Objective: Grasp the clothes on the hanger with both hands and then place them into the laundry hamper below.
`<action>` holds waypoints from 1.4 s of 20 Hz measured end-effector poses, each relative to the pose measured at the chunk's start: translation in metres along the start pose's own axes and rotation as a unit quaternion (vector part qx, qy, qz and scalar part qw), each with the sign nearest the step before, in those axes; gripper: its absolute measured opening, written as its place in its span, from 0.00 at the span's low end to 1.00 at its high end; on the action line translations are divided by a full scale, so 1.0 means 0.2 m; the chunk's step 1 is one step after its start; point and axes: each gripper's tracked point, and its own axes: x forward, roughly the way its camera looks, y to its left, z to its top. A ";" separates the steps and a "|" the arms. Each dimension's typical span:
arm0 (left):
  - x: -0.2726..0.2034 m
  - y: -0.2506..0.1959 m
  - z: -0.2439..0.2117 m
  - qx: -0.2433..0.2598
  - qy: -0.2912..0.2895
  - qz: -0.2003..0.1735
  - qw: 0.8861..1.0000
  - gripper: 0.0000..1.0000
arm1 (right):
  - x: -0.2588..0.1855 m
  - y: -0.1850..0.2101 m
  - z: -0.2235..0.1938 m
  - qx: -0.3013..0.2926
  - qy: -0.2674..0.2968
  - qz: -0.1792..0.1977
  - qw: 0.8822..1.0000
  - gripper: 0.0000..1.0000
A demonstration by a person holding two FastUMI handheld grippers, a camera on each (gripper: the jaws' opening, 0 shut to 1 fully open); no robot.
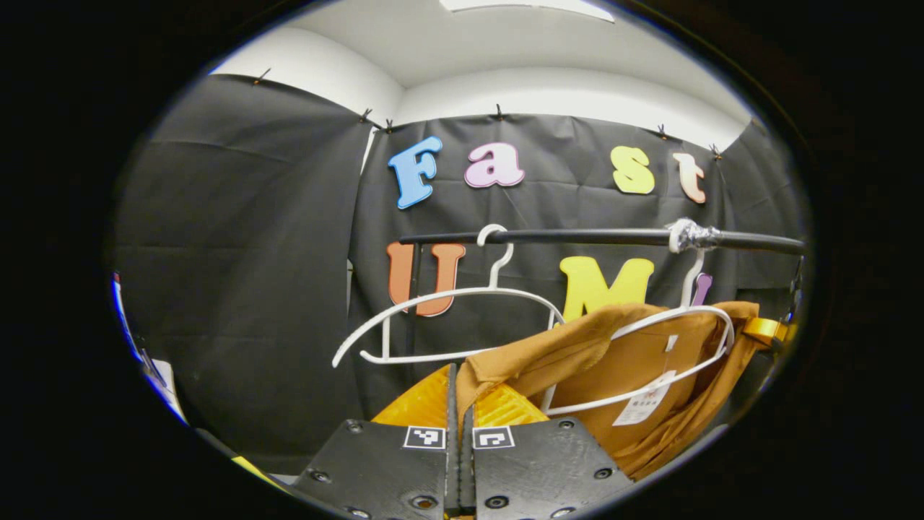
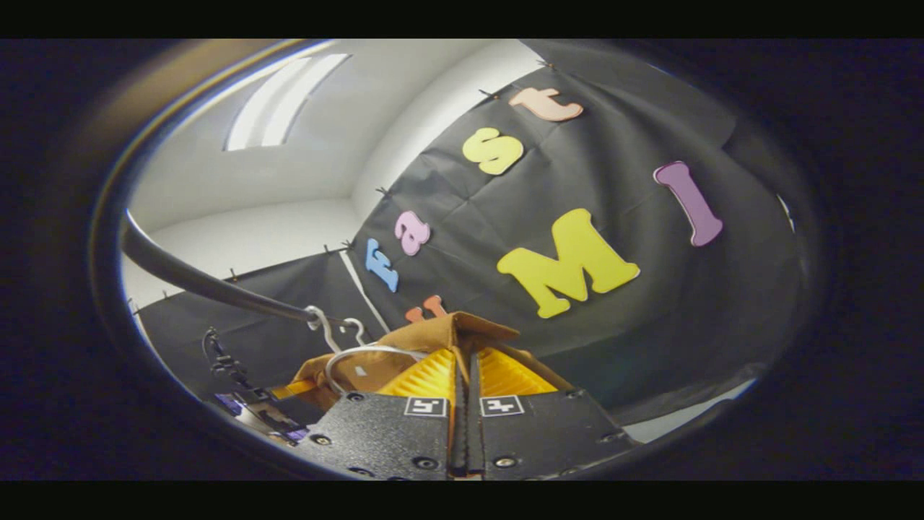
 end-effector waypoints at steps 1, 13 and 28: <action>0.01 0.01 -0.02 0.005 0.003 -0.001 1.000 0.00 | 0.01 -0.02 0.00 -0.003 -0.001 -0.009 1.000 0.03; 0.06 0.04 0.10 -0.022 -0.007 -0.006 1.000 0.03 | 0.13 -0.04 0.12 -0.084 -0.018 -0.035 0.996 0.04; 0.19 0.05 -0.05 -0.043 0.032 -0.004 0.999 0.00 | 0.30 -0.10 0.07 -0.073 -0.009 -0.040 0.996 0.03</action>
